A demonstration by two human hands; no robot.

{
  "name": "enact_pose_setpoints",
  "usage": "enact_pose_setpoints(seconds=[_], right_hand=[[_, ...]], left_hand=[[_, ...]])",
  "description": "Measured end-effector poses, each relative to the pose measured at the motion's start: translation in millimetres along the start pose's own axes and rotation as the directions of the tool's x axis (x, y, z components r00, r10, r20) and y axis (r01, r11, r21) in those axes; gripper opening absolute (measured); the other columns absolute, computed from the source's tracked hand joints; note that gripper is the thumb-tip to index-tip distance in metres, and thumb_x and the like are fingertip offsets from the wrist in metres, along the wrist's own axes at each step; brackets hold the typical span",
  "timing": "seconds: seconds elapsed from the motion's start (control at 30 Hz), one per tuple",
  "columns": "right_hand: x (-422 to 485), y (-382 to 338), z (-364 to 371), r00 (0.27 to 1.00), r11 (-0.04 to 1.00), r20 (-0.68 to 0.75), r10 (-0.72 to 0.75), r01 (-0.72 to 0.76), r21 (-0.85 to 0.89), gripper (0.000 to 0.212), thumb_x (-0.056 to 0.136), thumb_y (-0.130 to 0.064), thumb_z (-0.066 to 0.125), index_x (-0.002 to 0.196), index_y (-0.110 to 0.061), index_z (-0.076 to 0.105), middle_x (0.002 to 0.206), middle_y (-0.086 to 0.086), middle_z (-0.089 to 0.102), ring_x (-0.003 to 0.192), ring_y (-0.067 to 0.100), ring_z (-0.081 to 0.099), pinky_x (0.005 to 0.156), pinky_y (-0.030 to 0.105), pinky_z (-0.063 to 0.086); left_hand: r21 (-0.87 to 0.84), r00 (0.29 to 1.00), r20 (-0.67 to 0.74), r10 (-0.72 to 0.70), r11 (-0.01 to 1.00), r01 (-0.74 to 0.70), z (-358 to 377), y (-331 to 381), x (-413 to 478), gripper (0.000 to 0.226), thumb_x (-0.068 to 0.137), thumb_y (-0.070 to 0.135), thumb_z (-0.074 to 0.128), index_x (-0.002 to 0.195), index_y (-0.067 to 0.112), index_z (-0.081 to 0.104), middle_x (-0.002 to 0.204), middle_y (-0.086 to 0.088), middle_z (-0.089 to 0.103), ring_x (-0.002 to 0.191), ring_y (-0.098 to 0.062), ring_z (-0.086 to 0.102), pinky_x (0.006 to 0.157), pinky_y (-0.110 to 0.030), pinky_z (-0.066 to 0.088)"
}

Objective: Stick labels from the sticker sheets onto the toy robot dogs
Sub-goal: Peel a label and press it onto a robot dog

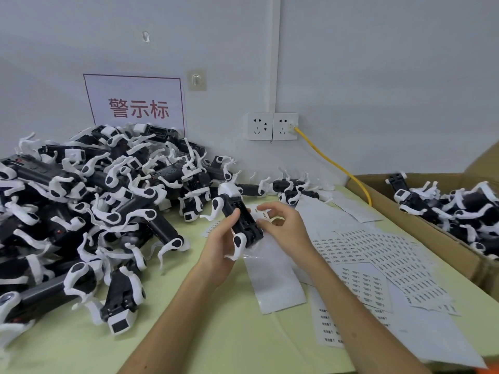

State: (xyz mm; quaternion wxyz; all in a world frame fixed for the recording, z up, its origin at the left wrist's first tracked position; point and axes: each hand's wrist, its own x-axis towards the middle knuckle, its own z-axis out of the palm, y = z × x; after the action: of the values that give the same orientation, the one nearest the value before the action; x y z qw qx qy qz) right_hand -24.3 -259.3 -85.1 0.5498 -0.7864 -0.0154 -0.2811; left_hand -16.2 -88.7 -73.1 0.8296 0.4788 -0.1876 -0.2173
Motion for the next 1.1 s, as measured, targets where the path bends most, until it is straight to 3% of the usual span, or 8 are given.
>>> enact_pose_setpoints(seconds=[0.07,0.17,0.27,0.4,0.63,0.8,0.97,1.1], right_hand=[[-0.1,0.6,1.4,1.0,1.0,-0.006,-0.004,0.004,-0.017,0.024,0.085,-0.01,0.079,0.102,-0.027,0.075,0.099,-0.019,0.069,0.091,0.004,0.059,0.083,0.025,0.051],[-0.5,-0.6,2.6,1.0,0.999,-0.021,-0.009,0.008,-0.034,0.021,0.085,-0.016,0.081,0.1,-0.028,0.075,0.103,-0.002,0.07,0.084,0.008,0.061,0.081,0.024,0.052],[-2.7,-3.6,2.1,0.999,0.999,-0.05,0.004,-0.007,-0.05,0.017,0.084,-0.025,0.082,0.093,-0.036,0.072,0.093,-0.004,0.067,0.081,0.014,0.065,0.074,0.017,0.05],[-3.9,-5.6,0.9,0.997,0.996,-0.083,0.008,-0.015,-0.084,0.019,0.082,-0.025,0.083,0.089,-0.037,0.071,0.088,-0.004,0.066,0.069,0.013,0.061,0.067,0.013,0.045],[-4.6,-9.3,-0.1,0.996,0.997,-0.091,-0.008,0.0,-0.083,0.018,0.081,-0.022,0.084,0.081,-0.035,0.072,0.075,-0.01,0.063,0.06,0.009,0.055,0.063,0.015,0.043],[-4.3,-9.6,-0.8,0.996,0.997,-0.089,-0.029,0.022,-0.076,0.02,0.081,-0.02,0.085,0.075,-0.034,0.073,0.068,-0.018,0.067,0.054,0.002,0.051,0.06,0.012,0.041],[-5.3,-9.4,-0.4,0.993,0.994,-0.104,-0.063,0.053,-0.095,0.023,0.083,-0.017,0.083,0.072,-0.035,0.073,0.071,-0.019,0.069,0.06,0.002,0.057,0.062,0.012,0.042],[-7.2,-10.0,-0.3,0.989,0.988,-0.116,-0.094,0.078,-0.137,0.023,0.086,-0.011,0.077,0.071,-0.028,0.074,0.07,-0.019,0.069,0.068,0.0,0.062,0.065,0.011,0.042]], left_hand=[[-0.021,0.998,-0.055,0.004,1.0,-0.005,-0.6,0.2,1.1,0.033,0.092,0.044,0.065,0.098,0.015,0.08,0.107,-0.011,0.074,0.1,-0.026,0.072,0.085,-0.033,0.054],[-0.042,0.996,-0.091,0.003,0.999,-0.007,-2.8,1.3,2.1,0.035,0.088,0.044,0.068,0.099,0.013,0.079,0.107,-0.011,0.075,0.098,-0.024,0.073,0.078,-0.029,0.058],[-0.037,0.998,-0.069,0.013,0.999,-0.015,-2.0,1.8,1.8,0.03,0.086,0.044,0.072,0.095,0.017,0.081,0.103,-0.007,0.076,0.095,-0.021,0.074,0.073,-0.025,0.058],[-0.008,0.999,-0.048,0.017,1.0,-0.018,-0.6,1.4,1.2,0.028,0.086,0.046,0.07,0.092,0.021,0.082,0.103,-0.005,0.076,0.097,-0.02,0.074,0.08,-0.027,0.058],[0.028,0.999,-0.027,0.021,0.999,-0.021,-1.9,1.5,0.5,0.035,0.095,0.047,0.063,0.104,0.019,0.081,0.117,-0.009,0.076,0.11,-0.024,0.072,0.086,-0.027,0.058],[0.042,0.999,-0.023,0.03,0.999,-0.029,-3.1,0.1,2.2,0.041,0.094,0.048,0.063,0.112,0.015,0.079,0.127,-0.016,0.071,0.12,-0.03,0.067,0.106,-0.039,0.05],[0.077,0.999,-0.036,0.032,0.997,-0.029,-4.2,-0.1,3.8,0.033,0.089,0.05,0.067,0.098,0.022,0.082,0.11,-0.007,0.077,0.104,-0.023,0.074,0.083,-0.027,0.059],[0.089,1.0,-0.025,0.017,0.996,-0.015,-5.5,-0.7,4.0,0.034,0.09,0.049,0.067,0.099,0.02,0.083,0.107,-0.006,0.078,0.1,-0.021,0.075,0.078,-0.024,0.058]])
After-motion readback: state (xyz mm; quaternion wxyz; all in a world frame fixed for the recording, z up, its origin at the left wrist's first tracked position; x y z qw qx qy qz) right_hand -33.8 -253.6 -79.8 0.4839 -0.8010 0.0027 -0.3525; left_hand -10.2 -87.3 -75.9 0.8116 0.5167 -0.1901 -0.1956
